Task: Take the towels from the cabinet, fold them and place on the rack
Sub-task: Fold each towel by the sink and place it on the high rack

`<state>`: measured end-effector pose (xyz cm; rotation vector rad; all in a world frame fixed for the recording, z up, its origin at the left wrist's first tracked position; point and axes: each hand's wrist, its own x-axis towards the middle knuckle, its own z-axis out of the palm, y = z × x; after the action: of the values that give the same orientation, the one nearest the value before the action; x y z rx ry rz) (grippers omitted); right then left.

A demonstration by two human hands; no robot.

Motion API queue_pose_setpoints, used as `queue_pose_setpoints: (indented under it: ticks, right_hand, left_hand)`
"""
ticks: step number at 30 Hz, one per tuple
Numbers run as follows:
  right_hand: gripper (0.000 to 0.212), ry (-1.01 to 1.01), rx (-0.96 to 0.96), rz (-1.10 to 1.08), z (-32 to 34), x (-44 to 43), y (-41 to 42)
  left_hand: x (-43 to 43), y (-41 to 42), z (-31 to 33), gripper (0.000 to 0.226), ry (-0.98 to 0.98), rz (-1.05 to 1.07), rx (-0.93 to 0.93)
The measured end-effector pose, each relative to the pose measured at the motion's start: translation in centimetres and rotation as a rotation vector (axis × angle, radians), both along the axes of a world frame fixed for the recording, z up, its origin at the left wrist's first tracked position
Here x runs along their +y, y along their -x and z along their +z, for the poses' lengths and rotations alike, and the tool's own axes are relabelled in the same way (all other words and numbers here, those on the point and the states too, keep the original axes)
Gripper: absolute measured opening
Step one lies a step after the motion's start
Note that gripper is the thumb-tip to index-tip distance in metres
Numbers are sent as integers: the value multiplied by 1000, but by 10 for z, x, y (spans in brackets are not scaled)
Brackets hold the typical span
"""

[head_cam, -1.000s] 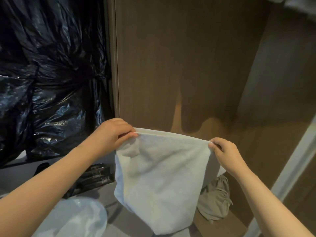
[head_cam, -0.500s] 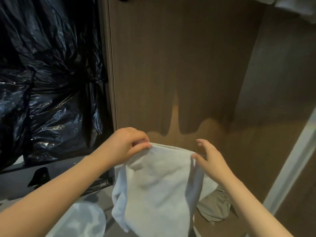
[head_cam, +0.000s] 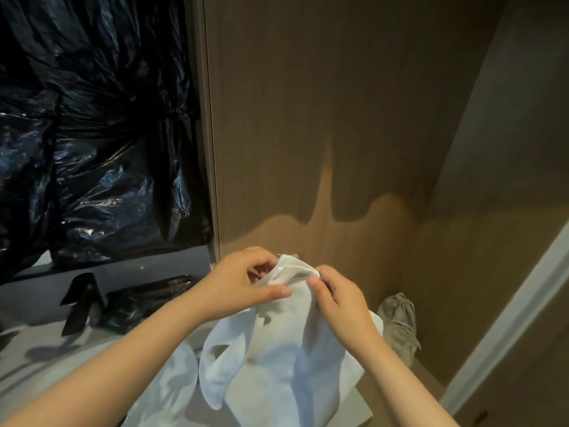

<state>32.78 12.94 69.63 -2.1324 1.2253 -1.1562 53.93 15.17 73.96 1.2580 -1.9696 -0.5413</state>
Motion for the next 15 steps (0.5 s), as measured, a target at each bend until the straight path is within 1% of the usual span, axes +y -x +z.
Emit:
queue_pose_setpoints:
  ticks: [2, 3, 6, 8, 10, 13, 15]
  right_hand:
    - [32, -7, 12, -11, 1, 1, 2]
    - [34, -16, 25, -5, 2, 2, 2]
    - [36, -29, 64, 24, 7, 8, -3]
    - [30, 5, 91, 41, 10, 11, -6]
    - [13, 22, 32, 57, 11, 13, -10]
    - [19, 36, -76, 76, 11, 16, -16]
    - [13, 73, -56, 82, 11, 15, -18]
  left_hand:
    - [6, -8, -16, 10, -57, 24, 60]
    - [9, -8, -23, 8, -66, 48, 124]
    - [11, -6, -35, 13, -27, 176, 273]
    - [13, -1, -37, 15, 0, 225, 319]
    - [15, 4, -37, 15, 12, 232, 374]
    - [16, 12, -36, 12, -4, 221, 451]
    - [16, 16, -35, 10, -14, 221, 470]
